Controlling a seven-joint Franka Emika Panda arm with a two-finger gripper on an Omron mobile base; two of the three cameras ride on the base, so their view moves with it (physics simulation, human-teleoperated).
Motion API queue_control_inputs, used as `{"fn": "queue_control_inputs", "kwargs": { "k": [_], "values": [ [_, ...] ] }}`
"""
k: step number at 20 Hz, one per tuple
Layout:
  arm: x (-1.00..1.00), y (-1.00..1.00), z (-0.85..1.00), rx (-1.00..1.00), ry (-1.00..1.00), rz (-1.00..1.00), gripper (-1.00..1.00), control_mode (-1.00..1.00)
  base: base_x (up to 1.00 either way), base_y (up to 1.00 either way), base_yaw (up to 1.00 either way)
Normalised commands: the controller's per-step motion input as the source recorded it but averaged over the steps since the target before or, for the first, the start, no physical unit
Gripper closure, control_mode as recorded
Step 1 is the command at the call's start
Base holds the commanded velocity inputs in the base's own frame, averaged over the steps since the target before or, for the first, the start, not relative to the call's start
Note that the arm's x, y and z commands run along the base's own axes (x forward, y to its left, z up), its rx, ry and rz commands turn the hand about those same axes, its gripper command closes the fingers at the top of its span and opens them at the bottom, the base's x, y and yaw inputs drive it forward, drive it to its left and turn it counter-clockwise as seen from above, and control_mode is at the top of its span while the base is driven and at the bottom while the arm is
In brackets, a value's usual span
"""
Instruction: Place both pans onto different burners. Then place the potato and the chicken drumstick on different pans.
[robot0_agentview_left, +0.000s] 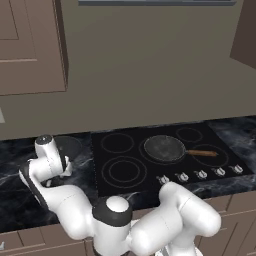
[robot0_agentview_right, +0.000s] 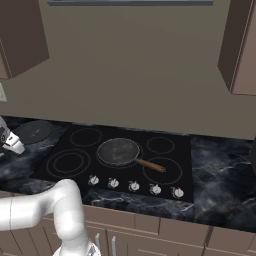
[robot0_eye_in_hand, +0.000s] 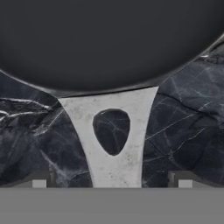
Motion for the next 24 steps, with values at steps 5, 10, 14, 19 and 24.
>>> {"fn": "queue_control_inputs", "kwargs": {
  "k": [5,10,14,19,24],
  "values": [
    [0.0,0.05,-0.09,0.0,0.02,0.0,1.0,-1.0,0.0,0.0,0.0],
    [0.0,0.0,0.0,0.0,0.02,0.0,1.0,-1.0,0.0,0.0,0.0],
    [0.0,0.0,0.04,0.0,0.01,0.0,1.0,-1.0,0.0,0.0,0.0],
    [0.0,-0.02,0.13,0.0,0.0,0.0,1.0,-1.0,0.0,0.0,0.0],
    [0.0,-0.15,0.28,0.0,0.0,-0.02,1.0,-1.0,0.0,0.0,0.0]
  ]
}}
